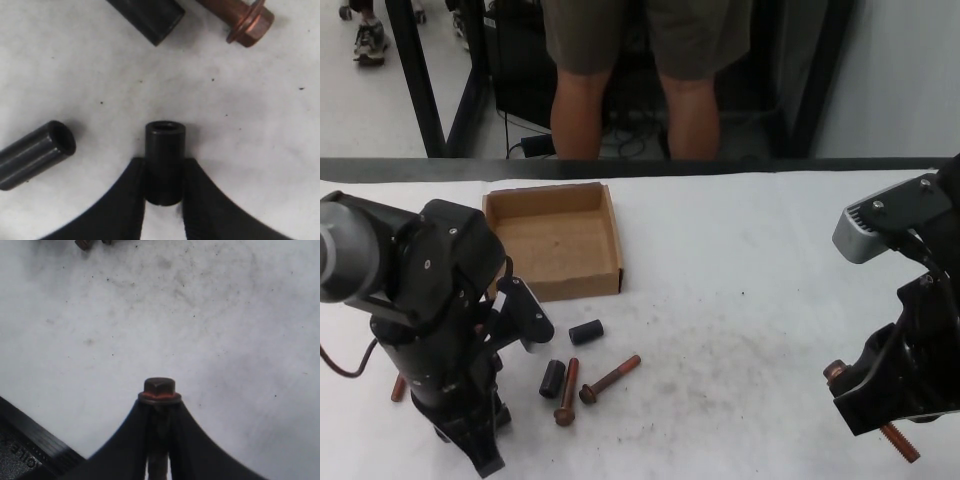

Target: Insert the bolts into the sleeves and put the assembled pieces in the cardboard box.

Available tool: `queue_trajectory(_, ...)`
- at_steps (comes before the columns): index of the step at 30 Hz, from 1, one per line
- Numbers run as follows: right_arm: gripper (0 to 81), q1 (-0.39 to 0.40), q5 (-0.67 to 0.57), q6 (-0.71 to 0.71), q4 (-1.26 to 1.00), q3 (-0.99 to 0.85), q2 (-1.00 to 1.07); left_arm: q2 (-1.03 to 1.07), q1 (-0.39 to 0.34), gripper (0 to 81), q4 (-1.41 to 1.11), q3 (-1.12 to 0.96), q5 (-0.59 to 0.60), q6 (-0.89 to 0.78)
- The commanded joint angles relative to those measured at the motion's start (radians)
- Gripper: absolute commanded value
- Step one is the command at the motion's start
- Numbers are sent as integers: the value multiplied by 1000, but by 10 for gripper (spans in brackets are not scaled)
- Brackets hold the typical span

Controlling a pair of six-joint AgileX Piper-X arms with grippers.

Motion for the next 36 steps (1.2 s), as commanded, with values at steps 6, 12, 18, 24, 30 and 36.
queue_trajectory(6, 0, -5, 14, -22, -29, -6, -11, -162, -6, 8, 63, 5, 195, -133)
queue_trajectory(12, 0, -3, -17, 2, -95, -9, -11, -326, -6, 8, 55, 5, 398, -221)
queue_trajectory(18, 0, 1, -186, 194, -320, -9, -9, -439, -4, 8, -39, 55, 566, -314)
queue_trajectory(24, 0, 39, -198, 366, -557, -9, 6, -518, -6, 8, -274, 169, 666, -535)
queue_trajectory(30, 0, 86, -214, 508, -735, -9, 66, -588, -6, 8, -421, 217, 723, -667)
queue_trajectory(36, 0, 113, -231, 623, -918, -9, 145, -631, -6, 8, -425, 217, 743, -688)
